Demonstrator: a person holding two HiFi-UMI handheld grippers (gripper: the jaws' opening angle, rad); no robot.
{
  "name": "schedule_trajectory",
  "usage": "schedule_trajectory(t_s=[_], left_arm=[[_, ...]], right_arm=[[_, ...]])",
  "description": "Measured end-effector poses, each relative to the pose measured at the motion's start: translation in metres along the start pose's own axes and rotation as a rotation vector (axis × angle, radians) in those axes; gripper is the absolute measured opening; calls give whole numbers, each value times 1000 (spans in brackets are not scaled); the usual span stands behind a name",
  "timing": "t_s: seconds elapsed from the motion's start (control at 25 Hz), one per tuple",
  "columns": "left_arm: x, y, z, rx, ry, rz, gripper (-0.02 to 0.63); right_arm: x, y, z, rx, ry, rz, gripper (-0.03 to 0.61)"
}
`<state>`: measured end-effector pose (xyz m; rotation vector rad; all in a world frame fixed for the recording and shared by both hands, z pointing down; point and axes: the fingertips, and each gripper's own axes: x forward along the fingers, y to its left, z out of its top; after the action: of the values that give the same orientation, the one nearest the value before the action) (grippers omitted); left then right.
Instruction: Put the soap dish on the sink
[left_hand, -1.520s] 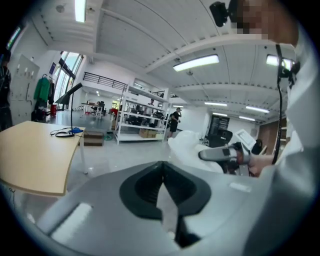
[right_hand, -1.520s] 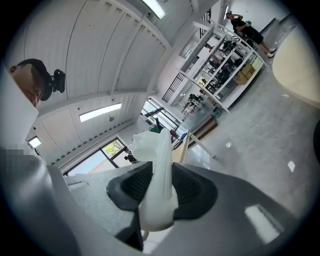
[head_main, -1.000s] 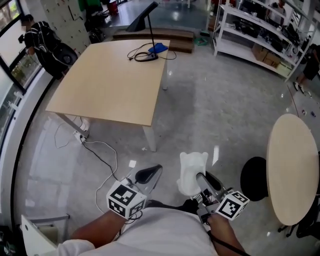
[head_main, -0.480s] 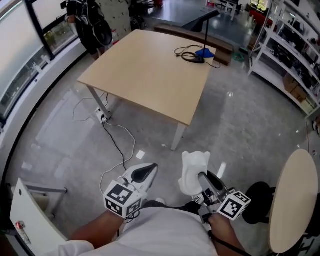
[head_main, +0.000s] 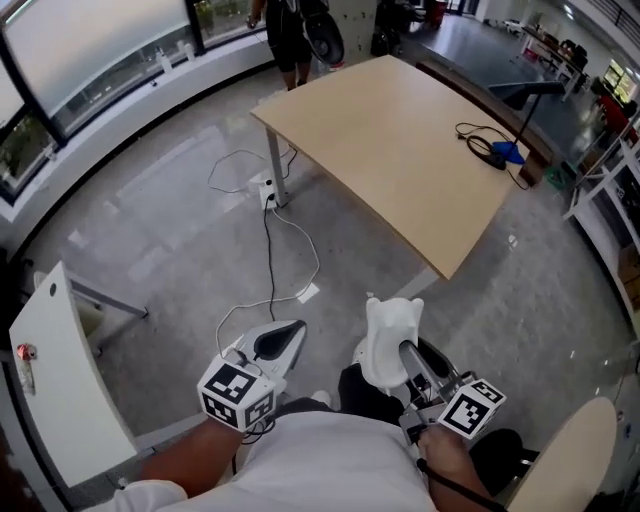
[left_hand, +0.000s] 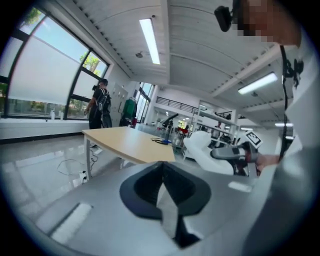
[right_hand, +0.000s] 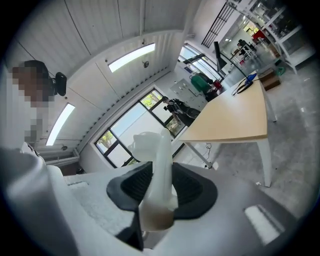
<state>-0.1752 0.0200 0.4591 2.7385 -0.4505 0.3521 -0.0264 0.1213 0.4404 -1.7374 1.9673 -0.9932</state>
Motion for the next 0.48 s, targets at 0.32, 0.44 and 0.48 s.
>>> schedule_trajectory(t_s=[0.32,0.44,0.48], left_arm=[[-22,48,7,-76,-53,203,8],[-24,69,17,-91,-72,269,8],[-24,76,23,-97,-80,290,8]], right_arm=[[74,9,9,-28,145,142,126],[101,11,17,-27,184,186,126],[111,11,20,-21,199,201,127]])
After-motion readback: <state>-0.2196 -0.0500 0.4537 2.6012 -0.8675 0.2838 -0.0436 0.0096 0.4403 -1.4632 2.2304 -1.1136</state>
